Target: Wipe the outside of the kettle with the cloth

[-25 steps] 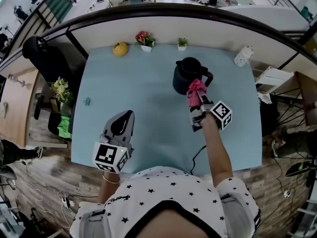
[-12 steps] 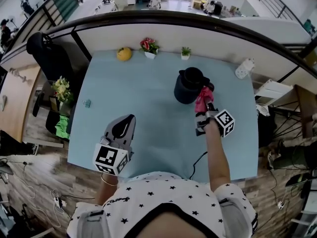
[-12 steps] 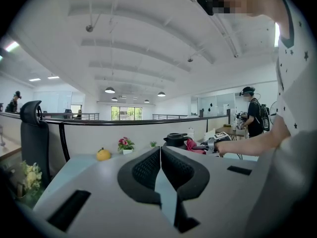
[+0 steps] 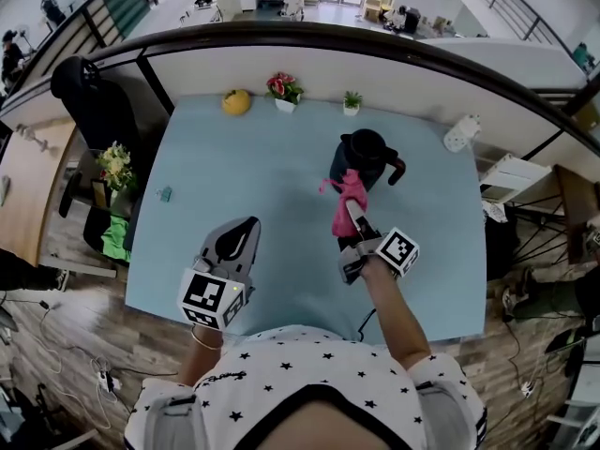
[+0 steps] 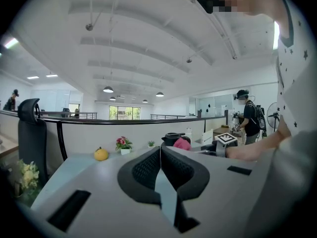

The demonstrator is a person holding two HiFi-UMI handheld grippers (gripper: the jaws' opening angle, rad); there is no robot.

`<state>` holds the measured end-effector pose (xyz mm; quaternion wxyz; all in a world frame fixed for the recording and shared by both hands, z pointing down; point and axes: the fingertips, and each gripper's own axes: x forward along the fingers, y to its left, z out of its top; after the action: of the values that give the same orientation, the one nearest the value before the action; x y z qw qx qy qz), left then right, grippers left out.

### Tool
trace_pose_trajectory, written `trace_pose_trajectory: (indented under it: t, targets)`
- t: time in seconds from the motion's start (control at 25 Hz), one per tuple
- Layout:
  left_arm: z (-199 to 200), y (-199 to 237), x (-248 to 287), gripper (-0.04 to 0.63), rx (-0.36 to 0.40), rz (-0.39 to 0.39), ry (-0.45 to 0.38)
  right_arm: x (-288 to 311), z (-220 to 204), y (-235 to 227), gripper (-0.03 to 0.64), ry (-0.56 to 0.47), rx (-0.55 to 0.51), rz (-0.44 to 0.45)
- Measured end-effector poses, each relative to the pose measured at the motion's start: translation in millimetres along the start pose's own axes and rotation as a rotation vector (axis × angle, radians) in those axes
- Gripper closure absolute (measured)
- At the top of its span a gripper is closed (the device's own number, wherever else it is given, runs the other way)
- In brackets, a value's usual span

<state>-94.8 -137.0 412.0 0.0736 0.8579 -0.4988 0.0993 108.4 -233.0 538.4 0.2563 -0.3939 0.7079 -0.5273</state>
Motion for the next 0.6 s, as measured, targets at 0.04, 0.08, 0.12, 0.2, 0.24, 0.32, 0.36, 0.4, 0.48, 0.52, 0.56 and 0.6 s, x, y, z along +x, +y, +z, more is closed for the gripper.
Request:
trace_pose_trajectory:
  t: [0.04,0.08,0.12,0.2,0.24,0.32,0.36,0.4,0.48,0.52,0.56,0.6]
  targets:
    - [0.7,0.7,-0.2,0.566,0.001,0.002,-0.004,10.9,-11.9,0.8,0.523,0.030,0.018,0.003]
    - [1.0,2.1,-0.8,0.566,0.001,0.006,-0.006,22.2,-21.6,-1.0,0.523,0.047,0.046,-0.004]
    - [0.7,4.1,-2.2,0.566,0.000,0.013,-0.006,34.0,-29.8,-4.1,0.523,0.053,0.089,-0.008]
    - [-0.9,9.9,-7.0,0.566,-0.006,0.034,-0.003,55.9,-41.7,-14.1,0.523,0.045,0.179,-0.025]
    - [-1.8,13.1,-9.9,0.566,-0.008,0.047,0.000,64.9,-44.8,-20.8,0.523,0.037,0.208,-0.043]
    - [-2.8,19.3,-15.5,0.566,-0.012,0.071,0.004,77.4,-44.9,-35.2,0.523,0.013,0.236,-0.089]
    - [-3.2,22.0,-18.0,0.565,-0.014,0.083,0.005,80.4,-42.4,-42.0,0.523,-0.003,0.247,-0.111]
    - [-3.5,24.3,-20.0,0.565,-0.017,0.092,0.005,81.4,-38.6,-47.9,0.523,-0.020,0.259,-0.130]
    - [-4.7,27.2,-22.2,0.566,-0.024,0.105,0.006,79.1,-28.3,-56.0,0.523,-0.054,0.272,-0.151]
    - [-5.4,27.9,-22.2,0.566,-0.027,0.107,0.007,76.9,-23.1,-58.1,0.523,-0.067,0.273,-0.156]
    - [-6.0,27.9,-21.5,0.565,-0.030,0.106,0.008,74.3,-18.6,-59.2,0.523,-0.074,0.272,-0.157]
    - [-6.3,27.1,-20.3,0.565,-0.030,0.102,0.010,71.5,-15.4,-59.8,0.523,-0.075,0.269,-0.157]
